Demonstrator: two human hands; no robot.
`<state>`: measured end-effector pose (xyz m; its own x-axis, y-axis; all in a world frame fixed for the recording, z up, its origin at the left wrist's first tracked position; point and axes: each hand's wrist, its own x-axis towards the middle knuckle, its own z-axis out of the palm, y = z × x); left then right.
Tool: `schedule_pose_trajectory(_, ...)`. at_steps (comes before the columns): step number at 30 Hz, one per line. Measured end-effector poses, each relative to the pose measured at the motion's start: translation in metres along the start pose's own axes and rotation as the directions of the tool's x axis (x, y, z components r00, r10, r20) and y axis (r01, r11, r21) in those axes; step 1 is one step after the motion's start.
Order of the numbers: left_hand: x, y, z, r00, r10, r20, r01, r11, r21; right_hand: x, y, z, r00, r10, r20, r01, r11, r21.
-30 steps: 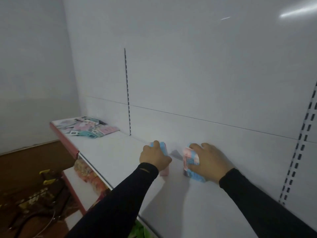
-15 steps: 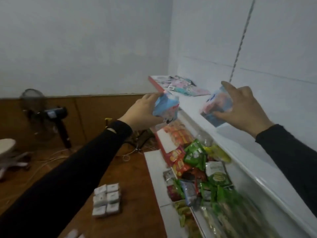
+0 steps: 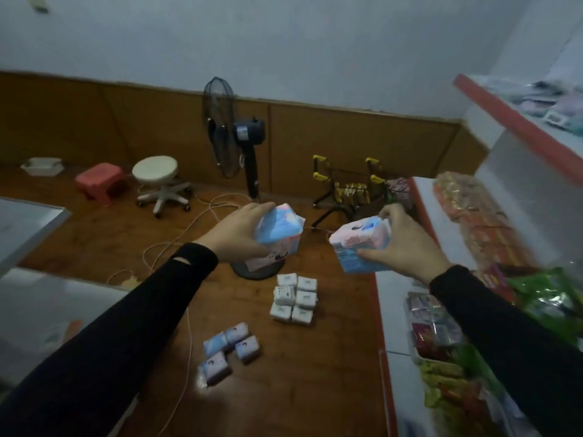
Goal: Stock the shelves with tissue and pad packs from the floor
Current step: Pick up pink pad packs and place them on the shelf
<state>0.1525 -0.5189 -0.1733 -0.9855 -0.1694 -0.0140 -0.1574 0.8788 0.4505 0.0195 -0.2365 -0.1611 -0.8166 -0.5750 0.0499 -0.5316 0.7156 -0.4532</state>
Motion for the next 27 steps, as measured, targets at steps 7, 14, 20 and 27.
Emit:
schedule_pose_trajectory(7, -0.013, -0.126, 0.075, 0.958, -0.271, 0.096, 0.266, 0.962, 0.055, 0.099, -0.002, 0.148, 0.931, -0.035, 0.364, 0.033, 0.999, 0.012)
schedule_pose_trajectory(14, -0.027, -0.256, 0.218, 0.809, -0.552, 0.200, 0.549, 0.832, 0.077, 0.165, 0.022, 0.369, 0.753, -0.206, 0.625, 0.263, 0.965, 0.002)
schedule_pose_trajectory(20, -0.047, -0.376, 0.408, 0.791, -0.548, 0.274, 0.537, 0.835, 0.121, 0.141, 0.087, 0.590, 0.687, -0.231, 0.689, 0.303, 0.953, 0.017)
schedule_pose_trajectory(27, -0.072, -0.499, 0.648, 0.857, -0.471, 0.208, 0.420, 0.873, 0.246, 0.095, 0.174, 0.847, 0.661, -0.281, 0.696, 0.448, 0.892, -0.065)
